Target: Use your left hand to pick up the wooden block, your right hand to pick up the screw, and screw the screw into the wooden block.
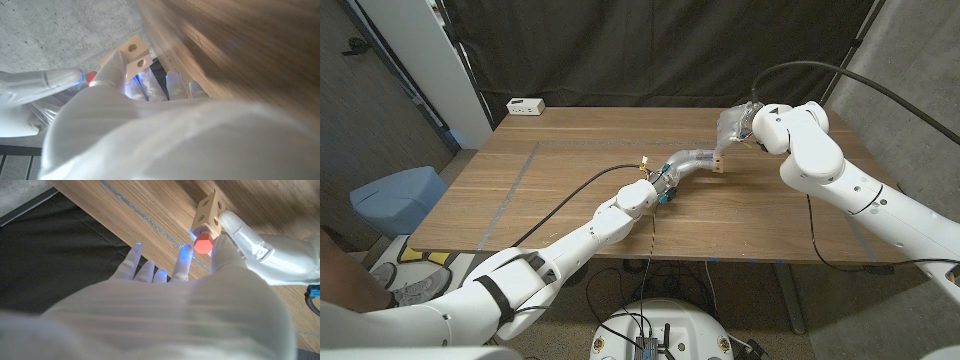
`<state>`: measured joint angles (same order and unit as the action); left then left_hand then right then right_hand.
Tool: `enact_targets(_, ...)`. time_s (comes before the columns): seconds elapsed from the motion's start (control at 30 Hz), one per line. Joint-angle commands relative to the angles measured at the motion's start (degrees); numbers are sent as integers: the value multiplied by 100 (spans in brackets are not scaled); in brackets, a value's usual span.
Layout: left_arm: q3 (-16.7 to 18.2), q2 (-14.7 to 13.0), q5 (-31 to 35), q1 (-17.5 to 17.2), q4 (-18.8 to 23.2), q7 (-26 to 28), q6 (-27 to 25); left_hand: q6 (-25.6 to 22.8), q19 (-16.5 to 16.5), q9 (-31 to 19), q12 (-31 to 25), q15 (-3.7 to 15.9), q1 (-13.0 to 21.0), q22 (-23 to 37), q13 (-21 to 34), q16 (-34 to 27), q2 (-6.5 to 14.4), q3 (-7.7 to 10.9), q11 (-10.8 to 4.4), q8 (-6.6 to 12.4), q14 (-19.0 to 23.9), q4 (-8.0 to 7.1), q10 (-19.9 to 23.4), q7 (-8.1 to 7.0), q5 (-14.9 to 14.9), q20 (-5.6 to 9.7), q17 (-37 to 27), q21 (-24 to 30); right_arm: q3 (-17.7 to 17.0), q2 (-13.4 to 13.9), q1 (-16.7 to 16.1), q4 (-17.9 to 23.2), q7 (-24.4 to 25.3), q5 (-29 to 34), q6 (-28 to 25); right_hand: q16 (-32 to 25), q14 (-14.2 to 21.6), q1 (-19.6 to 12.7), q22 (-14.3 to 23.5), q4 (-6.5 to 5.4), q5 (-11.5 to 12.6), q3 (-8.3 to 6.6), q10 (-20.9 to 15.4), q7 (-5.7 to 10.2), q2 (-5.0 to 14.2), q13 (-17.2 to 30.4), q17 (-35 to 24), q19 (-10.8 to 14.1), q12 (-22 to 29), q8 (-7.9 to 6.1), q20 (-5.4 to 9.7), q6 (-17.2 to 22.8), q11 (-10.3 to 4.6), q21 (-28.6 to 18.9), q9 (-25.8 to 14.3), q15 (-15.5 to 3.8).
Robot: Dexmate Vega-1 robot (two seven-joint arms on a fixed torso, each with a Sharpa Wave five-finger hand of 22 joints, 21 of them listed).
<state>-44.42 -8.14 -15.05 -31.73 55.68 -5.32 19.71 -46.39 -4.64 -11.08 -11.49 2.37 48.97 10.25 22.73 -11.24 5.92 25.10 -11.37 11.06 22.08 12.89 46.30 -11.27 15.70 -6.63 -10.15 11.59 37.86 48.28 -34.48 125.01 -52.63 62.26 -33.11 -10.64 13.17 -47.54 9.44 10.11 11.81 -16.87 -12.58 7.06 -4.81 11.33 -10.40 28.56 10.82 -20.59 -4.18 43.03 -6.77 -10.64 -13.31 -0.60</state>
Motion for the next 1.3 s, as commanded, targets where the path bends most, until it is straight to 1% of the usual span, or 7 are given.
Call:
enact_targets(0.03, -9, -18, 11, -39, 76, 34, -26, -301, -37, -19, -42, 83, -173, 29, 25, 7, 231, 484, -2, 53, 46, -413, 44, 256, 60, -16, -1, 39, -73, -65, -172, 22, 141, 181, 50, -66, 65, -132, 15, -36, 7, -62, -69, -13, 20, 7, -4, 47, 44, -104, 37, 180, -64, -30, -10, -57)
enact_targets(0.2, -10, -12, 9, -39, 69, 30, -11, -310, -37, -19, -42, 81, -186, 29, 23, 6, 237, 491, 2, 56, 48, -418, 43, 256, 61, -15, -2, 39, -113, -87, -218, 13, 186, 192, 70, -77, 100, -178, 15, -48, 5, -78, -117, -20, 38, 6, -4, 73, 56, -162, 61, 317, -114, -33, -13, -86)
enact_targets(0.33, -10, -11, 4, -45, 79, 30, -20, -306, -38, -19, -42, 78, -202, 29, 22, 7, 237, 495, -4, 53, 46, -423, 42, 261, 61, -18, -2, 39, -141, -98, -247, 11, 220, 196, 89, -82, 123, -218, 15, -57, 6, -88, -166, 11, 46, 5, -5, 93, 67, -203, 76, 411, -157, -35, -15, -120)
enact_targets(0.53, -11, -13, 5, -54, 95, 36, -29, -310, -37, -19, -43, 82, -217, 29, 21, 8, 237, 505, 1, 53, 46, -425, 43, 268, 63, -11, -1, 38, -165, -120, -284, 0, 260, 215, 104, -88, 146, -251, 16, -76, 6, -98, -241, 1, 74, 4, -8, 116, 83, -280, 90, 593, -173, -35, -16, -137)
enact_targets(0.57, -12, -17, 7, -57, 104, 40, -38, -312, -37, -19, -43, 83, -218, 29, 21, 8, 237, 507, 6, 54, 48, -424, 43, 268, 63, -10, -1, 38, -165, -128, -286, -5, 253, 227, 95, -93, 160, -260, 16, -80, 6, -100, -266, 4, 79, 4, -9, 120, 88, -298, 93, 637, -207, -34, -16, -150)
enact_targets(0.97, -16, -1, 11, -45, 83, 44, -26, -309, -32, -19, -45, 78, -255, 29, 17, 11, 243, 525, 13, 50, 42, -435, 44, 272, 68, -9, -1, 36, -242, -103, -350, -52, 432, 113, 161, -116, 238, -280, 16, -119, -1, -99, -378, -11, 122, 2, -17, 168, 98, -400, 120, 877, -214, -36, -13, -209)
enact_targets(1.3, -13, 29, 3, -25, 29, 41, -2, -326, -32, -19, -48, 71, -284, 30, 17, 10, 243, 537, 22, 54, 45, -439, 45, 277, 69, -11, 0, 36, -237, -120, -301, -138, 509, 5, 188, -135, 295, -244, 16, -165, -9, -91, -469, -29, 179, 0, -28, 201, 107, -461, 152, 1029, -233, -36, -9, -243)
